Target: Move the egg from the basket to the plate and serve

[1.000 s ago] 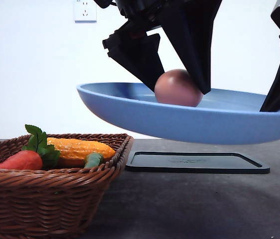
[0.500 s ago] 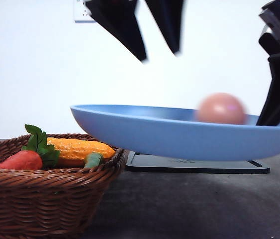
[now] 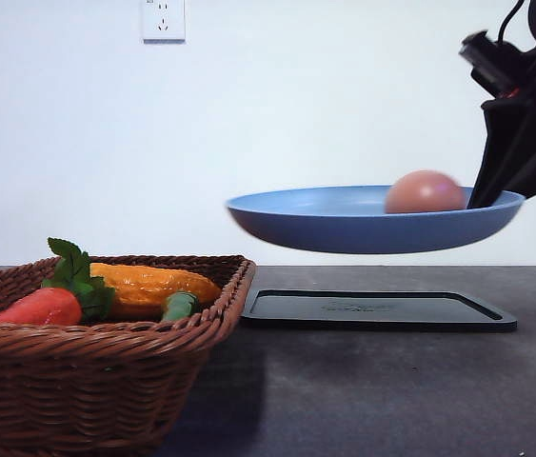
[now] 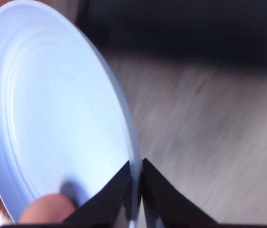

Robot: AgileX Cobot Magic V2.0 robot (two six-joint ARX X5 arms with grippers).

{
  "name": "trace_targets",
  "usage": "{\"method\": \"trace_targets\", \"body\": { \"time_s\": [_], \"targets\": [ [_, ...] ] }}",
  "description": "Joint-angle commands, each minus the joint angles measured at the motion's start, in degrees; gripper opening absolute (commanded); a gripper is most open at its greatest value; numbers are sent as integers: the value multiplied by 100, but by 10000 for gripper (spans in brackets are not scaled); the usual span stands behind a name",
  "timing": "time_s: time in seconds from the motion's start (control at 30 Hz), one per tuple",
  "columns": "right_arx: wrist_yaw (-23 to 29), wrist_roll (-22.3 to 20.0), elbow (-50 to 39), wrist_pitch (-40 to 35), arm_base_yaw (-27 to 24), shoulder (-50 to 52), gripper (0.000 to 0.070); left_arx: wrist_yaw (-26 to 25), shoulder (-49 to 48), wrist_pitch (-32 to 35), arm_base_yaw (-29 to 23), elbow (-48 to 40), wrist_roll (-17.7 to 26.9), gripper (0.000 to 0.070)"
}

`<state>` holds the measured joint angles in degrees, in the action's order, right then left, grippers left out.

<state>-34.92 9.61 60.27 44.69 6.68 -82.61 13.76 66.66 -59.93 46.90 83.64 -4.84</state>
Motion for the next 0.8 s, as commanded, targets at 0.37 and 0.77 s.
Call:
{"method": "trace_targets", "body": {
  "time_s": [0.37, 0.77],
  "targets": [
    [-66, -234, 2170, 56, -634, -2427, 0, 43, -1061, 3, -130, 133, -78, 376],
    [-111, 3, 3317, 76, -643, -3865, 0, 43, -1050, -50, -130, 133, -202, 376]
  ]
}}
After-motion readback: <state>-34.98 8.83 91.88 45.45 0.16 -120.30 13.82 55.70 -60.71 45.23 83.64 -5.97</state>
